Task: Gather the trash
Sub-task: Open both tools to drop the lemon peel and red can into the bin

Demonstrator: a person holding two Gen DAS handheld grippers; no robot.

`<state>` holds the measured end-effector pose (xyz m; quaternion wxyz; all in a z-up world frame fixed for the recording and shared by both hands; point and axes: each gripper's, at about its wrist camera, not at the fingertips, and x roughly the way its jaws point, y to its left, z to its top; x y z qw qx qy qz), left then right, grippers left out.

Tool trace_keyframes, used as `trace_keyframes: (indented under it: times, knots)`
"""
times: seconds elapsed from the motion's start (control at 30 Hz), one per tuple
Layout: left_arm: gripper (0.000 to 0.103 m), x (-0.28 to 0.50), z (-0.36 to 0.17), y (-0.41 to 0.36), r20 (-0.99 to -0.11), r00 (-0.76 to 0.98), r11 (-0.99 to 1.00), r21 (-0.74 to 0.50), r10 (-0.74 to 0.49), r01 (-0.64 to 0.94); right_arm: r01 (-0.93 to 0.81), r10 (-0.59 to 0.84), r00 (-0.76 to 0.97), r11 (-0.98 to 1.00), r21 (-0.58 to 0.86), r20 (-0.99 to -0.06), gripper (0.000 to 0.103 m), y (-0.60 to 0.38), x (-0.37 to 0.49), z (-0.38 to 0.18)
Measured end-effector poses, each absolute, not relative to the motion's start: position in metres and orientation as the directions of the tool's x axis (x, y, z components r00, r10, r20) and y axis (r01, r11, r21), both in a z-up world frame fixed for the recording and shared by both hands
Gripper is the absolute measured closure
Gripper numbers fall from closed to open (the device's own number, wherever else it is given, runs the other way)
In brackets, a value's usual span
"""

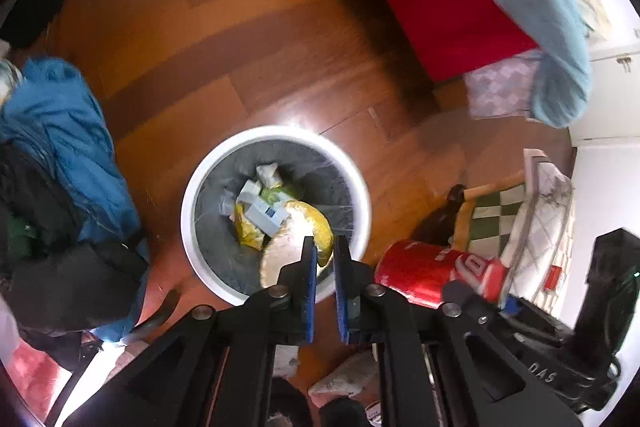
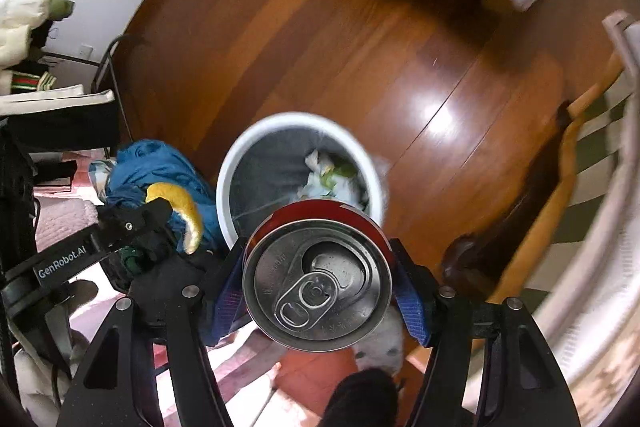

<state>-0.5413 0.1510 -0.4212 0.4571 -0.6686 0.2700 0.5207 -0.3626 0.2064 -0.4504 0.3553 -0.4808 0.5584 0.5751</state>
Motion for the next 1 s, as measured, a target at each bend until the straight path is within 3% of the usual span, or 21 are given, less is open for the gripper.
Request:
trace_keyframes:
  times: [0.03,0.07,0.1,0.13,0.17,0.53,1.0]
  knots:
    - [0.088,-0.544,-0.425,0.152,-0.949,0.297,-0.443,-0.311,0.102,-0.841,-0.945,-0.155,-0.293,-0.106,0.311,-0.944,0.032,0.207,-0.365,-0.468]
    - [0.066,-0.548,-0.429,0.152,-0.953,0.288,-0.448,-0.300,0.097,-0.842,-0.944,-0.175,-0.297,-0.093,0.316,-0.939,0.025,0.206,-0.365,-0.480]
    - [0.029,-0.554,-0.433,0.150,-0.956,0.275,-0.462,-0.289,0.098,-0.839,-0.943,-0.185,-0.306,-0.072,0.324,-0.934,0.006,0.206,-0.363,-0.492]
    - [0.015,-0.561,-0.436,0.146,-0.962,0.253,-0.484,-0.272,0.106,-0.832,-0.943,-0.186,-0.311,-0.063,0.327,-0.932,0.000,0.205,-0.363,-0.499]
    - [0.008,-0.568,-0.438,0.141,-0.963,0.243,-0.495,-0.267,0.112,-0.827,-0.944,-0.185,-0.309,-0.062,0.324,-0.933,0.000,0.204,-0.361,-0.505]
    - [0.007,-0.550,-0.439,0.105,-0.999,-0.045,-0.463,0.039,0.001,-0.885,-0.954,-0.135,-0.102,-0.267,0.135,-0.986,0.000,0.192,-0.371,-0.505]
    - [0.007,-0.519,-0.371,0.084,-0.983,-0.170,-0.431,0.122,0.074,-0.894,-0.946,-0.037,-0.096,-0.308,0.103,-0.995,0.000,0.168,-0.350,-0.428]
